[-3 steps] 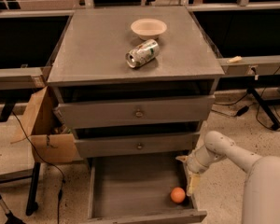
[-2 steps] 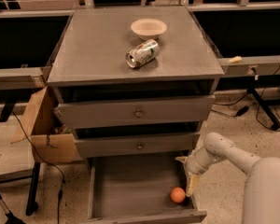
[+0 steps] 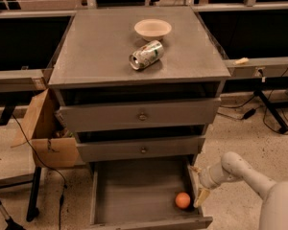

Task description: Pick orange from bottom drawer and place on counter

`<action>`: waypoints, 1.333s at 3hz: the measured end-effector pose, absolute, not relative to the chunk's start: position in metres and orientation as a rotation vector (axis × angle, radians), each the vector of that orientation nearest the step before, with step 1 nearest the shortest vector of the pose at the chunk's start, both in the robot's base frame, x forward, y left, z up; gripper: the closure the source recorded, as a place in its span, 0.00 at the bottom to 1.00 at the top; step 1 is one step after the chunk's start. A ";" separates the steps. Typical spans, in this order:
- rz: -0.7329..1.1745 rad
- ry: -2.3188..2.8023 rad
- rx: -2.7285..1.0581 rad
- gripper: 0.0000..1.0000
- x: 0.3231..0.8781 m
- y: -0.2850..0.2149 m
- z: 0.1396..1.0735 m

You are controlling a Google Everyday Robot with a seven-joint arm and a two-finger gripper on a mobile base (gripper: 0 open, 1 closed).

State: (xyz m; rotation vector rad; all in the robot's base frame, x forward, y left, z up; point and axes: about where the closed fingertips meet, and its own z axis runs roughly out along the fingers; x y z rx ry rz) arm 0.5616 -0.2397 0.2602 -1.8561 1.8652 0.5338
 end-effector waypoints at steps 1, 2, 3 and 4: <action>0.529 1.853 -1.757 0.02 0.561 -0.256 0.227; 0.532 1.831 -1.738 0.19 0.562 -0.258 0.217; 0.542 1.778 -1.761 0.30 0.559 -0.244 0.220; 0.567 1.764 -1.779 0.26 0.556 -0.236 0.214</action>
Offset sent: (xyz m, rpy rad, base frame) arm 0.0043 -0.0266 -0.0500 0.1070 -0.0765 -0.0703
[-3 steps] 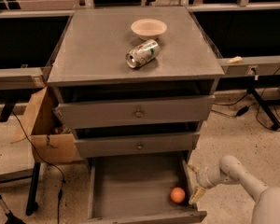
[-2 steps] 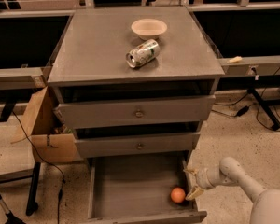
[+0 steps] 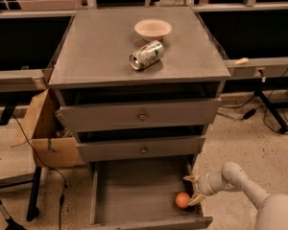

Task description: Pick orange from bottom drawer and place on counter

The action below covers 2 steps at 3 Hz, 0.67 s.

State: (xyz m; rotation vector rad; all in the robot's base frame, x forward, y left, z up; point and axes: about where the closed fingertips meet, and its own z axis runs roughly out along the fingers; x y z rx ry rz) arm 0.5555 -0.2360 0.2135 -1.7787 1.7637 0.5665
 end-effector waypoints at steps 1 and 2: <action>0.576 1.769 -1.809 0.26 0.550 -0.228 0.207; 0.565 1.797 -1.846 0.26 0.543 -0.215 0.196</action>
Offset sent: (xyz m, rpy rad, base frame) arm -0.0186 0.0314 -0.0265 -0.1145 0.0485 0.0298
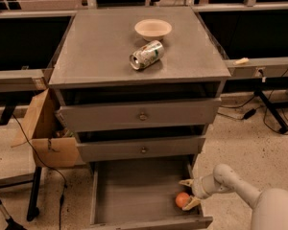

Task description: Pick orange from bottom drawer and place on counter

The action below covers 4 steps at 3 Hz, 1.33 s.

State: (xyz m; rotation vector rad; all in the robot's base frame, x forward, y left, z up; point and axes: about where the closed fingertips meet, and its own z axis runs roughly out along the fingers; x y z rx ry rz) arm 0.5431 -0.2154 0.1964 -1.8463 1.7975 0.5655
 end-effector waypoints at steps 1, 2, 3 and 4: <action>0.519 1.840 -1.885 0.15 0.539 -0.205 0.188; 0.456 1.899 -1.900 0.15 0.539 -0.205 0.179; 0.438 1.916 -1.899 0.14 0.540 -0.206 0.180; 0.427 1.927 -1.896 0.27 0.540 -0.207 0.180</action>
Offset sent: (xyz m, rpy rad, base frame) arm -0.0013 0.0051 -0.0232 -0.2092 -0.0015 -0.0666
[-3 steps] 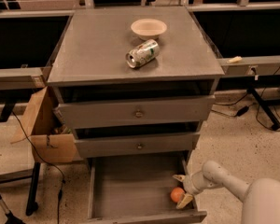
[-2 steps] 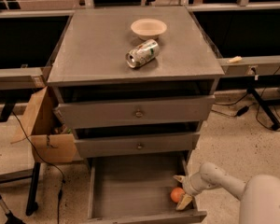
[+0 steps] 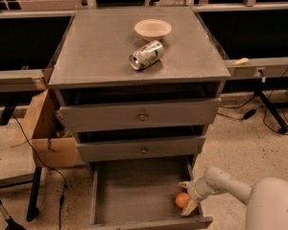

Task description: Pick orange from bottom drawer and place on counter

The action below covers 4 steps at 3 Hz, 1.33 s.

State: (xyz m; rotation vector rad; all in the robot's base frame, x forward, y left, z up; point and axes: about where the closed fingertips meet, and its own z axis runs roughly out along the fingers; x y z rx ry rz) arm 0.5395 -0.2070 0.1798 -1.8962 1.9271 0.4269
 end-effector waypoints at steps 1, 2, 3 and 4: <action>0.383 1.945 -1.865 0.51 0.546 -0.212 0.184; 0.353 1.939 -1.847 0.75 0.553 -0.213 0.195; 0.351 1.937 -1.848 0.72 0.554 -0.212 0.196; 0.368 1.933 -1.856 0.49 0.556 -0.211 0.197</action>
Offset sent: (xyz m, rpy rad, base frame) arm 0.0246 -0.0120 0.0328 -0.0125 -0.0905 -0.0655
